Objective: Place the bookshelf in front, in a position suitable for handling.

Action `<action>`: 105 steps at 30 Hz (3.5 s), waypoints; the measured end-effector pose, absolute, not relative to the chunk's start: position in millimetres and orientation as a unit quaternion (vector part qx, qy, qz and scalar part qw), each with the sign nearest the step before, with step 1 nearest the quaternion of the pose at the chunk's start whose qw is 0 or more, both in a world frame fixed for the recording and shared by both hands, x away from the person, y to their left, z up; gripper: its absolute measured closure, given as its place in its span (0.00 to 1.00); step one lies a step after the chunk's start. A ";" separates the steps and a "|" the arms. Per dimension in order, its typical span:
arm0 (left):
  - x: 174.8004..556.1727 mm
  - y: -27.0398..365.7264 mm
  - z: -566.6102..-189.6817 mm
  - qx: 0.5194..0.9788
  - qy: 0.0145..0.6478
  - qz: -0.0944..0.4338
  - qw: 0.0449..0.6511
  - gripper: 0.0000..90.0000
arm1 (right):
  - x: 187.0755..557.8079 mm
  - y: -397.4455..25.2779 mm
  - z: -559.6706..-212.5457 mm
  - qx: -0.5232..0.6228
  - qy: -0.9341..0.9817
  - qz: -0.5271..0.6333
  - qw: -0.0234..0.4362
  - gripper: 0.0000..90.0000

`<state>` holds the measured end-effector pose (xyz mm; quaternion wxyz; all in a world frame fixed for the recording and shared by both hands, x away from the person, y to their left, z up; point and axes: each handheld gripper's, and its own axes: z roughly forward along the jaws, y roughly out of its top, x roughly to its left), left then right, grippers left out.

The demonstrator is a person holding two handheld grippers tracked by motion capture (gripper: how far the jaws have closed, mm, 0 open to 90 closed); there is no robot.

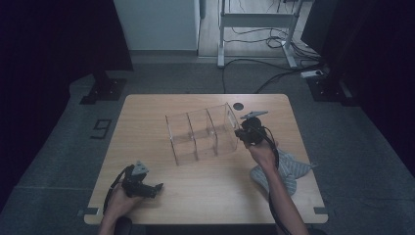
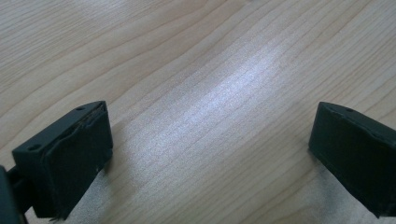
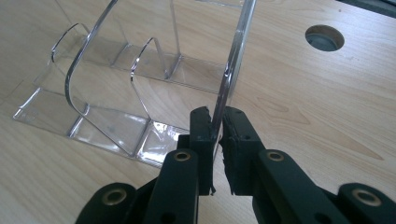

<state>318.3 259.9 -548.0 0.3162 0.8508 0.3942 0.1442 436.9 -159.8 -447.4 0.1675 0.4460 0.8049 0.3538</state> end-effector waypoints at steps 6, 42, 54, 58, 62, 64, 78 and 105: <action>320.0 262.0 -544.2 0.858 0.394 0.129 0.303 0.00 | 429.0 -163.2 -446.5 0.430 0.816 0.350 0.164 0.91; 318.5 264.0 -469.9 0.813 0.343 0.163 0.441 0.13 | 395.3 -151.3 -444.5 0.353 0.857 0.351 0.134 0.95; 320.4 248.6 -468.1 0.829 0.320 0.163 0.428 0.17 | 400.8 -147.0 -443.6 0.346 0.862 0.346 0.133 0.96; 320.3 248.6 -468.5 0.830 0.314 0.160 0.432 0.19 | 402.3 -146.9 -443.5 0.346 0.862 0.346 0.132 0.96; 320.1 243.7 -470.0 0.834 0.306 0.159 0.431 0.26 | 403.9 -146.5 -443.8 0.347 0.861 0.349 0.129 0.96; 320.0 242.9 -470.0 0.834 0.305 0.159 0.430 0.27 | 404.2 -146.4 -443.6 0.346 0.862 0.347 0.130 0.96; 318.2 241.5 -471.8 0.828 0.325 0.142 0.436 0.44 | 398.1 -149.3 -437.1 0.336 0.858 0.367 0.126 0.70; 304.5 233.6 -473.2 0.815 0.351 0.154 0.435 0.47 | 354.8 -234.2 -447.7 0.388 0.843 0.352 0.125 0.14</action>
